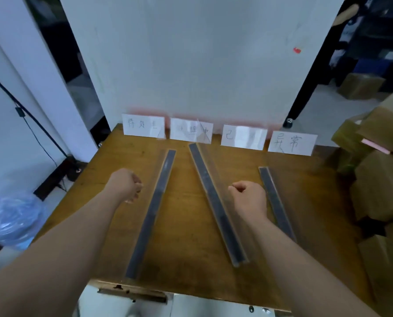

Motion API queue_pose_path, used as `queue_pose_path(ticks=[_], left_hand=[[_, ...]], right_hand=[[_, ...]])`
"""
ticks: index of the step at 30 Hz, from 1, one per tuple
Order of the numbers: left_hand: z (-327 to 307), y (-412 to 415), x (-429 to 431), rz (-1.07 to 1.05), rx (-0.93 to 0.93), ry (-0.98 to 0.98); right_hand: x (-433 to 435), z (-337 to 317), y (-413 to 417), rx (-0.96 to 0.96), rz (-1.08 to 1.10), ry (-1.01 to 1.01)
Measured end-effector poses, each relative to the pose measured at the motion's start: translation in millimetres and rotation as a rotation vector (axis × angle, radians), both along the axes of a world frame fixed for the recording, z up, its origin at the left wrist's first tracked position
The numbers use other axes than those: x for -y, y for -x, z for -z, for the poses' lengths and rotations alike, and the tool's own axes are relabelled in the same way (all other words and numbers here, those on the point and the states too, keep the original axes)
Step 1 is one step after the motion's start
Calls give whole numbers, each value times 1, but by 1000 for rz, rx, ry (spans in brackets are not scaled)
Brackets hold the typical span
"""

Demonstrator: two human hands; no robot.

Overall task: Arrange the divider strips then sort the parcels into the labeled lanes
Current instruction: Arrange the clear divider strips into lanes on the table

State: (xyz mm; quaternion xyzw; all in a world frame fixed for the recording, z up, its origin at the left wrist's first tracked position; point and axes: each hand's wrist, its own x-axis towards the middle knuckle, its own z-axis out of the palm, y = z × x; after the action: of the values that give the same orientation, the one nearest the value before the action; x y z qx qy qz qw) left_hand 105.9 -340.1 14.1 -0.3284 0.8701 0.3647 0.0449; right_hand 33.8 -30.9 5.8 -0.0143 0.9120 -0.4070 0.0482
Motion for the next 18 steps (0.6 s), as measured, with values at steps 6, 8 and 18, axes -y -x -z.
queue_pose_path(ticks=[6, 8, 18], left_hand=[[5, -13, 76, -21, -10, -17], [9, -15, 104, -28, -2, -21], [23, -17, 217, 45, 33, -4]], right_hand=[[79, 2, -8, 36, -19, -9], [105, 5, -12, 42, -9, -24], [211, 21, -33, 69, 129, -88]])
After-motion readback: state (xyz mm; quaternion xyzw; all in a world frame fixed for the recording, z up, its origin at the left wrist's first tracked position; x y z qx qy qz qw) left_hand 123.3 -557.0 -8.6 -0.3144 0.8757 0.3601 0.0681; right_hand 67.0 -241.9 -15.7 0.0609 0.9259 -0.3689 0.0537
